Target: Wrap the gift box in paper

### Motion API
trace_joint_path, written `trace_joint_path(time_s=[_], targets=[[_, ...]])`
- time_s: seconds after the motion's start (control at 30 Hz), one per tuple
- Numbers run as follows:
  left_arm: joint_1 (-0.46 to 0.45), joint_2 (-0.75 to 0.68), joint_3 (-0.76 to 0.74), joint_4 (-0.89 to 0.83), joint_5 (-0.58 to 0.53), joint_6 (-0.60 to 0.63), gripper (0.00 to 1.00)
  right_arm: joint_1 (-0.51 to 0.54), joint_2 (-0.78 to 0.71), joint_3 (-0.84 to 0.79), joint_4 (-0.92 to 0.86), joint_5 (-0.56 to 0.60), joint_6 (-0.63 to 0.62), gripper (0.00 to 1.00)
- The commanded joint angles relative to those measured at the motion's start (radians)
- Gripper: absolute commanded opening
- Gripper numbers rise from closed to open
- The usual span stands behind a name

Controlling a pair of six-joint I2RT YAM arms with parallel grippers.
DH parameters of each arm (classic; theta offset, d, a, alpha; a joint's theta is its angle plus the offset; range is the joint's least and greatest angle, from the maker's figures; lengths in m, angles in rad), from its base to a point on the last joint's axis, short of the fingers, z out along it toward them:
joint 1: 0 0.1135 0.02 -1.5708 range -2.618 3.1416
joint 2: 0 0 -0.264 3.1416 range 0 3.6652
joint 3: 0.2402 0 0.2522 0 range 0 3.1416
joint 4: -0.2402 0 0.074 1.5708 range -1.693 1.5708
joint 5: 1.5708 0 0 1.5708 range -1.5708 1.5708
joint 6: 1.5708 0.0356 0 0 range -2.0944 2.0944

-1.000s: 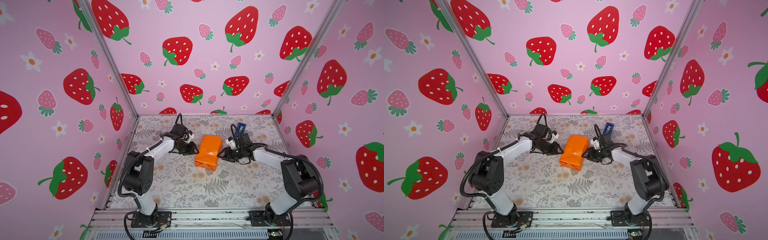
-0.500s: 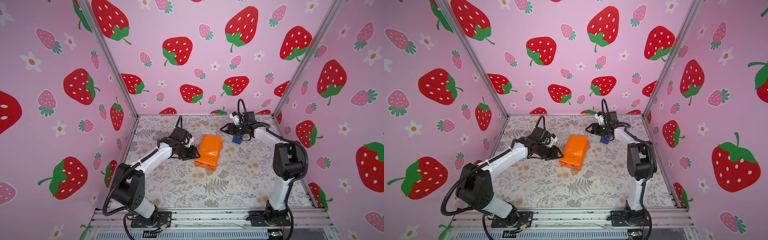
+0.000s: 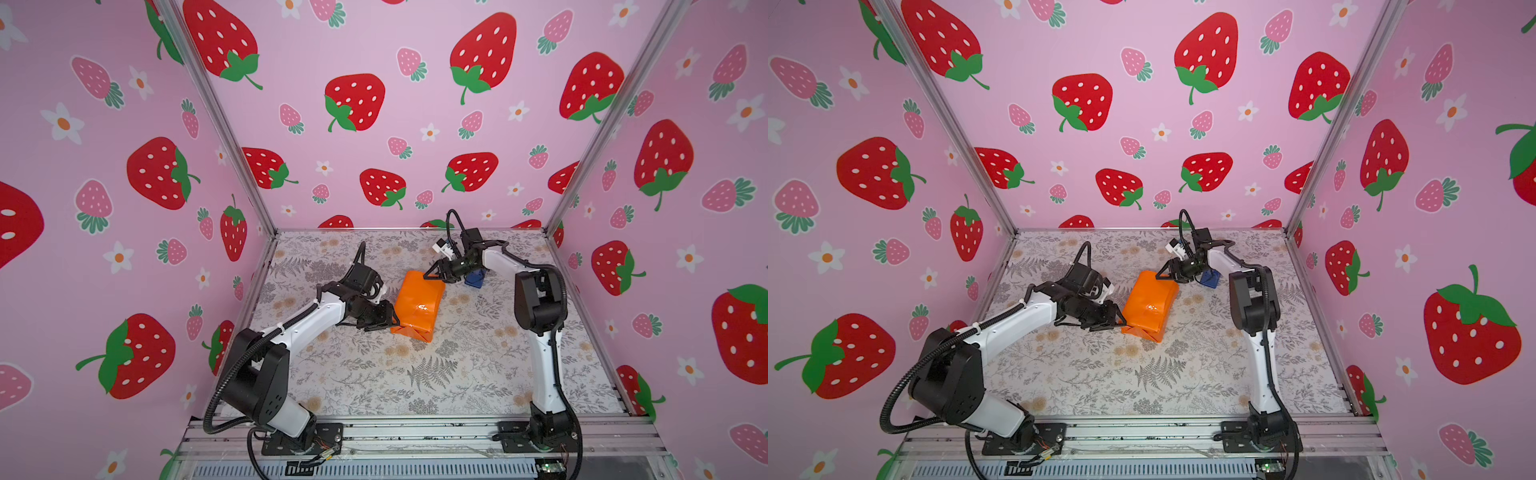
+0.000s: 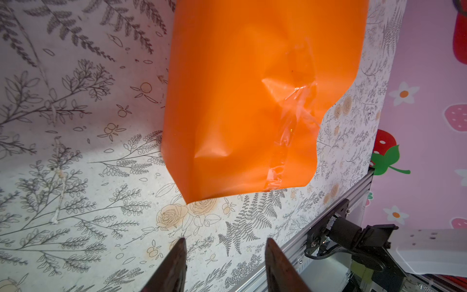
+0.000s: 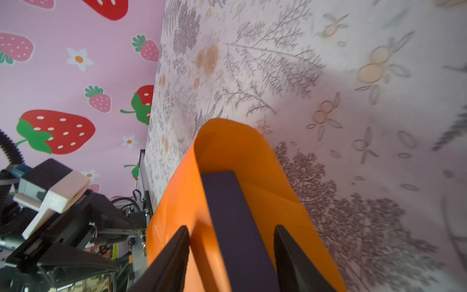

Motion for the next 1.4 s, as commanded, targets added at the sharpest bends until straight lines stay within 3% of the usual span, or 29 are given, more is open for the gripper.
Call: trace_joint_path(time_s=[0.0,0.23,0.47,0.87,1.27,1.37], targets=[[-0.003,0.007,0.022,-0.013,0.006,-0.002,0.52,0.001,0.004,-0.007,-0.069,-0.08,-0.081,0.47],[-0.002,0.009,0.019,-0.014,0.006,0.005,0.52,0.0,0.0,-0.006,-0.053,-0.111,-0.065,0.19],[-0.002,0.007,0.021,-0.013,0.003,0.007,0.52,-0.002,-0.047,-0.027,-0.057,-0.106,-0.052,0.0],[0.01,-0.015,0.094,-0.074,-0.057,0.049,0.52,0.019,-0.303,-0.13,-0.01,0.029,0.07,0.0],[0.021,-0.014,0.109,-0.082,-0.063,0.055,0.52,0.16,-0.485,-0.137,-0.139,0.284,0.067,0.0],[0.021,-0.011,0.109,-0.083,-0.065,0.058,0.52,0.203,-0.521,-0.2,-0.147,0.325,0.059,0.09]])
